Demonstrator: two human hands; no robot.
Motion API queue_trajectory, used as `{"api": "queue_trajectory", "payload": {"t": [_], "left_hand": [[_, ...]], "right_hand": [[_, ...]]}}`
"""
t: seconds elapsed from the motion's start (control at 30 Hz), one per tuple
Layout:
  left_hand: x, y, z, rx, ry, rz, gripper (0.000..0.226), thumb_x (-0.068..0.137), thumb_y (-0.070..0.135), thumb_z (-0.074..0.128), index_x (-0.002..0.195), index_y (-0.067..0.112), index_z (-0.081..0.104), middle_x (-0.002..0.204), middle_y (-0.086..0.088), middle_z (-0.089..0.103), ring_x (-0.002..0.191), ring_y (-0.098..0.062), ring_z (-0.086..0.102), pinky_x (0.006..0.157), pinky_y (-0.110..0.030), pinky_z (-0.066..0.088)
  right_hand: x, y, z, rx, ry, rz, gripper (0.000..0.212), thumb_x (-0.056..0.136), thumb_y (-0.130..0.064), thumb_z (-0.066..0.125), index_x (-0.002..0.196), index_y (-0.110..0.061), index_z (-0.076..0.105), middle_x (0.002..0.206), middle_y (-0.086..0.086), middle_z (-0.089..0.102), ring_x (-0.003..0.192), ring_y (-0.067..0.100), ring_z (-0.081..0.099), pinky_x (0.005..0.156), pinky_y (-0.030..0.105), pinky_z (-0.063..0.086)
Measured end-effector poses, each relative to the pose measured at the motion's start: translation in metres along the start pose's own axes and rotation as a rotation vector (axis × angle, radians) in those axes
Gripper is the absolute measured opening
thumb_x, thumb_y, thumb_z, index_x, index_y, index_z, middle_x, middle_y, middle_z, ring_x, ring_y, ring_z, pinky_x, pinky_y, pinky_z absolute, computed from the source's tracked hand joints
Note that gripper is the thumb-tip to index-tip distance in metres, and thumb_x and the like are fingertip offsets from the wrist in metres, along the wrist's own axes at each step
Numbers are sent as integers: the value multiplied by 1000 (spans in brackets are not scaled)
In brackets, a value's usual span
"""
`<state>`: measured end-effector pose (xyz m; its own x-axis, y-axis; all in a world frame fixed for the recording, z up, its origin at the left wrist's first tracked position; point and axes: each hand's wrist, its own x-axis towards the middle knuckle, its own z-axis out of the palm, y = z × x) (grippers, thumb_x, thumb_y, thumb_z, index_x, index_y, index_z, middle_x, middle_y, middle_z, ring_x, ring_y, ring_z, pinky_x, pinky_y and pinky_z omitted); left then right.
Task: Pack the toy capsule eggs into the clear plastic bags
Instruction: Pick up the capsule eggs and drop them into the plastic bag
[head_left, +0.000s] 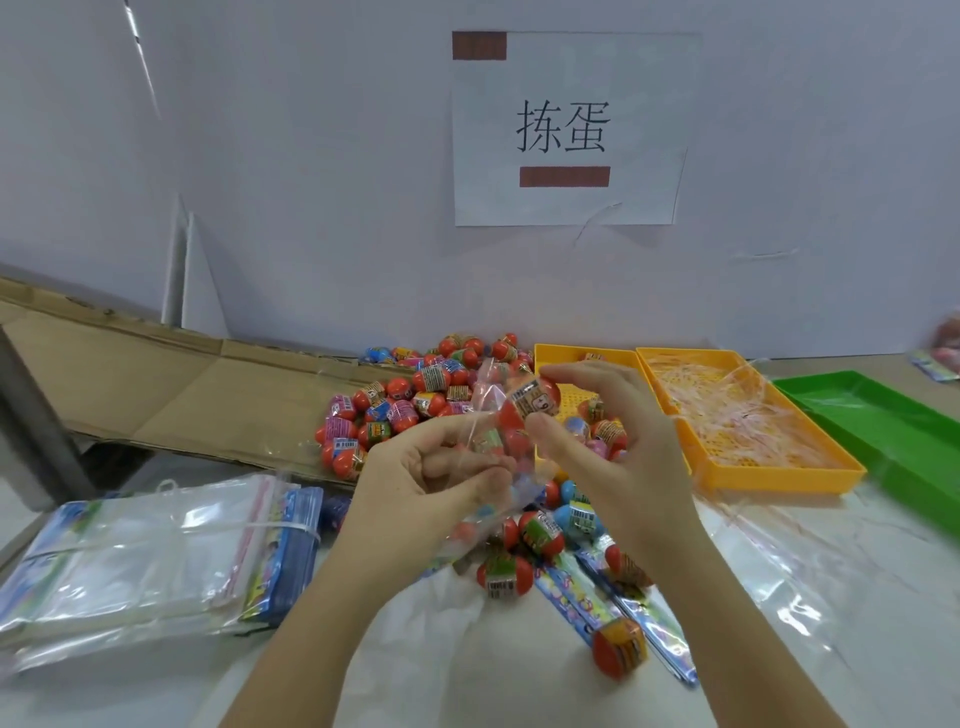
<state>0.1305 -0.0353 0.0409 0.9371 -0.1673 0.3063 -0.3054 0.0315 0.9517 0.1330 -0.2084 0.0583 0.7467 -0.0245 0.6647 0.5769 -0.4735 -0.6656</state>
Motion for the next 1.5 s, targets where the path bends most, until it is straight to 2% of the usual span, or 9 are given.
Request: {"api": "queue_trajectory", "payload": {"t": [0.17, 0.37, 0.47, 0.6, 0.83, 1.2, 1.27, 1.33, 1.5], "left_hand": [[-2, 2, 3, -16, 9, 52, 38, 63, 16, 79, 93, 39, 76, 84, 1, 78, 81, -14, 75, 67, -19, 57], [-2, 4, 2, 18, 19, 105, 40, 71, 24, 78, 108, 35, 70, 94, 4, 77, 85, -16, 74, 73, -28, 60], [-3, 6, 2, 27, -28, 126, 38, 77, 37, 80, 112, 41, 66, 98, 9, 76, 89, -10, 73, 73, -18, 56], [-4, 9, 5, 38, -114, 107, 37, 78, 44, 73, 107, 63, 61, 106, 17, 73, 100, -4, 69, 76, -14, 54], [-3, 3, 3, -107, -26, 123, 45, 78, 12, 65, 117, 34, 64, 98, 5, 77, 96, -11, 72, 74, -17, 56], [-3, 3, 3, -115, 50, 95, 45, 70, 12, 75, 109, 34, 70, 90, -2, 78, 90, -16, 74, 70, -22, 58], [-4, 4, 3, -97, 42, 87, 48, 71, 13, 75, 115, 29, 65, 90, -1, 78, 89, -16, 74, 70, -22, 58], [-4, 3, 4, -70, 25, 84, 49, 72, 14, 75, 119, 25, 63, 91, 0, 78, 88, -16, 75, 68, -21, 58], [-4, 1, 6, 22, 51, 120, 40, 77, 22, 71, 117, 24, 64, 93, 3, 78, 83, -18, 75, 69, -29, 61]], "right_hand": [[-4, -2, 8, -321, 214, -258, 33, 81, -39, 66, 112, -29, 66, 117, 4, 58, 111, 22, 45, 96, 34, 32], [-2, -2, 7, -278, 128, -335, 32, 84, -33, 62, 109, -13, 68, 95, -17, 59, 93, 4, 48, 93, 0, 19], [-2, -1, 6, -252, 86, -321, 36, 89, -42, 56, 115, -18, 64, 96, -25, 51, 97, 7, 49, 96, 8, 26], [-6, 2, 5, -167, 4, -228, 36, 94, -59, 37, 121, -35, 42, 102, -26, 56, 107, 14, 62, 101, 51, 33], [-3, 6, 2, -277, 122, -259, 34, 88, -36, 64, 117, -31, 48, 100, -29, 53, 102, 16, 63, 97, 20, 13], [-3, -2, 1, 153, 28, -172, 30, 95, -57, 36, 116, -36, 39, 91, -30, 62, 92, -6, 59, 94, 45, 36], [-4, -3, 4, 61, 32, -215, 31, 99, -50, 31, 116, -26, 39, 86, -34, 60, 97, -18, 51, 104, 17, 20], [-4, -5, 5, 39, 27, -229, 30, 99, -43, 30, 116, -20, 39, 82, -38, 58, 98, -26, 46, 88, -4, 20], [-5, -7, 4, 87, -18, -107, 27, 91, -70, 27, 114, -58, 32, 82, -36, 62, 95, 16, 58, 87, 59, 37]]}}
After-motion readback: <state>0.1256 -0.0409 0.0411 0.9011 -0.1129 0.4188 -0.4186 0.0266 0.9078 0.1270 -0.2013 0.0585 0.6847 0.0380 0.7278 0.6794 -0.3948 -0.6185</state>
